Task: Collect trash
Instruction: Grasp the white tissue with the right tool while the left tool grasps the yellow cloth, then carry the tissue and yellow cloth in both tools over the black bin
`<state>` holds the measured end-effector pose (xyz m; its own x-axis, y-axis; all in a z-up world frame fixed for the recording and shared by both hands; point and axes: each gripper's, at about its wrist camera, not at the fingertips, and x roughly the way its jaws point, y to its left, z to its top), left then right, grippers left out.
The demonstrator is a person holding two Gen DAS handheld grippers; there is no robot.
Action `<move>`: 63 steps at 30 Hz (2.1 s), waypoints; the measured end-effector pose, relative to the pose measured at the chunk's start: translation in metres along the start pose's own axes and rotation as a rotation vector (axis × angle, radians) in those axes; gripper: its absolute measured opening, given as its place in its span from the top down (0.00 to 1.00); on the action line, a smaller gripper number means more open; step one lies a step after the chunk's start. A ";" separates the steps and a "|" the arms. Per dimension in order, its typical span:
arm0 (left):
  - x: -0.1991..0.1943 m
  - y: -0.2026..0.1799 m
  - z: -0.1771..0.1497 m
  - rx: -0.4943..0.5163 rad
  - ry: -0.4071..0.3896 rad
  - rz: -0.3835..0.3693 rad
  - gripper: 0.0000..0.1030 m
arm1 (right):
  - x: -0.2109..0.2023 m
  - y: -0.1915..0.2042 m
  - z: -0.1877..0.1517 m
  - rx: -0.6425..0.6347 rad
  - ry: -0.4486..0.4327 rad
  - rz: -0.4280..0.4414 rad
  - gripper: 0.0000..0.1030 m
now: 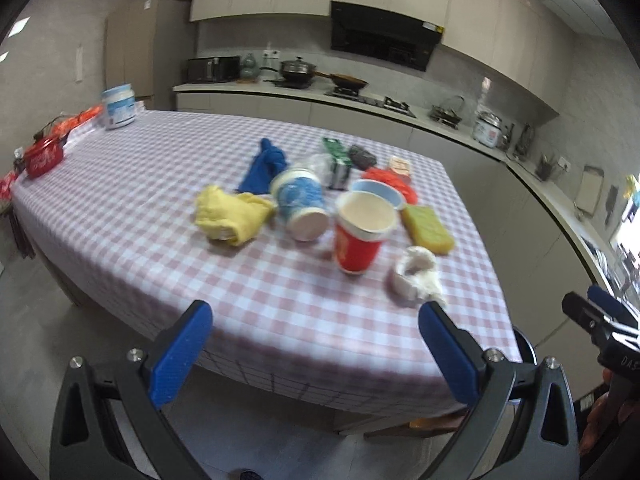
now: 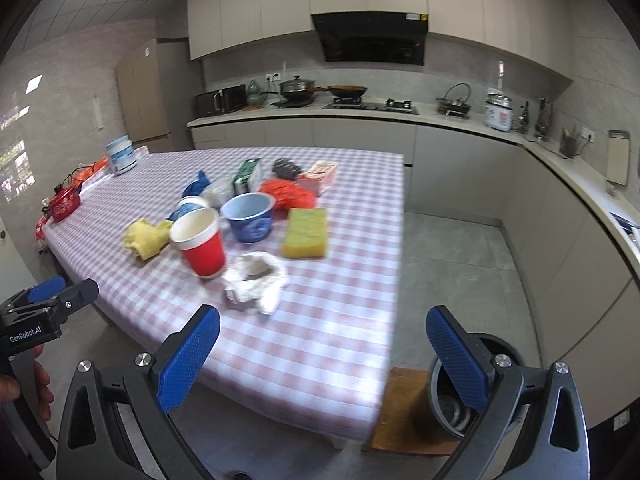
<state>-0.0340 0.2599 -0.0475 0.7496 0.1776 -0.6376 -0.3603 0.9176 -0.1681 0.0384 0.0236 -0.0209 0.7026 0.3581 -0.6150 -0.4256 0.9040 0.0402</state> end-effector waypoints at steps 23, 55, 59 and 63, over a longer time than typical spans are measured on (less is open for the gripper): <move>0.128 0.100 0.045 0.072 0.110 -0.016 0.02 | 0.160 0.082 0.002 0.087 0.141 -0.088 0.00; 0.117 0.073 0.064 0.241 0.040 -0.034 0.63 | 0.156 0.084 0.015 0.085 0.080 -0.086 0.73; 0.095 0.067 0.067 0.237 0.011 -0.031 0.63 | 0.142 0.082 0.021 0.076 0.051 -0.074 0.73; 0.072 0.053 0.070 0.243 -0.030 -0.039 0.63 | 0.120 0.071 0.027 0.082 0.016 -0.073 0.73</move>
<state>0.0395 0.3466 -0.0501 0.7777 0.1477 -0.6110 -0.1897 0.9818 -0.0041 0.1079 0.1367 -0.0707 0.7204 0.2877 -0.6310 -0.3251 0.9438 0.0591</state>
